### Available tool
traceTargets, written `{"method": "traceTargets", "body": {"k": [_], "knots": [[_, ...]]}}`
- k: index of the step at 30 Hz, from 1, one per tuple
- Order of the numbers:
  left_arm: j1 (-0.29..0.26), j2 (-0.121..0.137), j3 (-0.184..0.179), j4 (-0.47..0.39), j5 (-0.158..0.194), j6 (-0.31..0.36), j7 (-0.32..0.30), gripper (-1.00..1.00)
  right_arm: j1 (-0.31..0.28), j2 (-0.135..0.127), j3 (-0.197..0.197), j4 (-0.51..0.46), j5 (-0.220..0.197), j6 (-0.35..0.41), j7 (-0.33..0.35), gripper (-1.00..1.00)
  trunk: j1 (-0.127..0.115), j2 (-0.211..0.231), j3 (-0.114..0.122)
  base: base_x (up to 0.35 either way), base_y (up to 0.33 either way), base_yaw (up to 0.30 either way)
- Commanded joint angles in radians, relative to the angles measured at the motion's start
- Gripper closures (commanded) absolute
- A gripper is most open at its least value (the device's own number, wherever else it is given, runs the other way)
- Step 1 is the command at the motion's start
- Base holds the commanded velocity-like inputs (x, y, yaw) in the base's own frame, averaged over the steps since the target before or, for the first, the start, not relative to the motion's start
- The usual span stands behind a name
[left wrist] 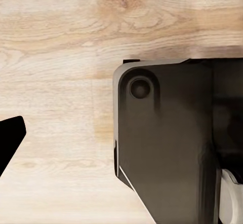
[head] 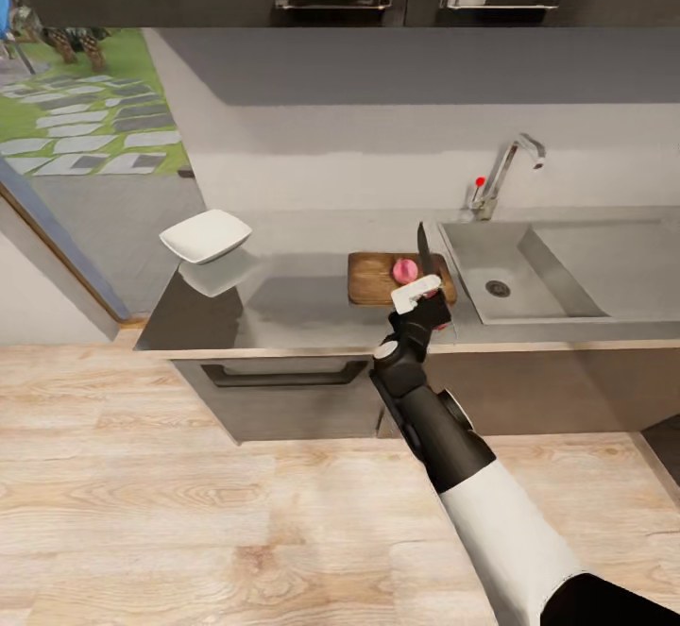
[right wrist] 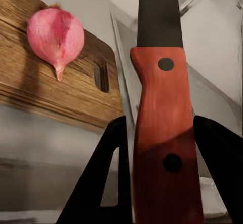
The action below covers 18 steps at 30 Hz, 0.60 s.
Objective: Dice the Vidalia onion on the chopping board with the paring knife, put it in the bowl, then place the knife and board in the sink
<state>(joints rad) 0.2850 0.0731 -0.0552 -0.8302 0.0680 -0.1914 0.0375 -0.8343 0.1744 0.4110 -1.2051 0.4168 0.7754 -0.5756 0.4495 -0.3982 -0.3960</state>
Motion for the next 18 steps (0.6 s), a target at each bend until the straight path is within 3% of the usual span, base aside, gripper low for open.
{"method": "traceTargets", "body": {"k": [1,4,7,8,12,13,16,18], "knots": [[0.0,0.001,-0.005,-0.001,0.007,-0.002,0.004,-1.0,-0.027,0.0,0.001,0.045,0.003,0.005,-0.003,1.0,0.0,-0.002,-0.001,0.0,-0.001,0.0],[0.0,0.001,-0.005,-0.001,0.007,-0.002,0.004,-1.0,-0.095,0.0,0.003,0.154,0.006,0.004,-0.003,1.0,0.0,-0.002,-0.001,0.0,0.0,0.0],[0.0,0.001,-0.005,-0.001,0.007,-0.002,0.004,-1.0,-0.11,0.0,0.006,0.178,0.006,0.004,-0.002,1.0,0.0,-0.002,-0.001,0.0,-0.009,0.0],[0.0,0.001,-0.005,-0.001,0.007,-0.002,0.004,-1.0,-0.112,0.0,0.028,0.183,0.006,0.005,-0.002,1.0,0.0,-0.002,-0.001,0.0,-0.118,0.0],[0.0,0.001,-0.005,-0.002,0.006,-0.002,0.004,-1.0,-0.115,0.0,0.246,0.247,0.008,0.006,-0.02,1.0,0.0,-0.002,-0.001,0.042,-0.226,0.0],[0.0,0.001,-0.005,-0.002,0.006,-0.002,0.004,-1.0,-0.115,0.0,0.284,0.267,0.009,0.005,-0.029,1.0,0.0,-0.002,-0.001,0.07,-0.261,0.0],[0.0,0.001,-0.005,-0.001,0.006,-0.002,0.004,-1.0,-0.115,0.0,0.336,0.296,0.009,0.001,-0.053,1.0,0.0,-0.002,-0.001,0.078,-0.27,0.0],[0.0,0.001,-0.005,-0.001,0.006,-0.002,0.004,-1.0,-0.115,0.0,0.344,0.301,0.009,0.0,-0.057,1.0,0.0,-0.002,-0.001,0.088,-0.281,0.0]]}}
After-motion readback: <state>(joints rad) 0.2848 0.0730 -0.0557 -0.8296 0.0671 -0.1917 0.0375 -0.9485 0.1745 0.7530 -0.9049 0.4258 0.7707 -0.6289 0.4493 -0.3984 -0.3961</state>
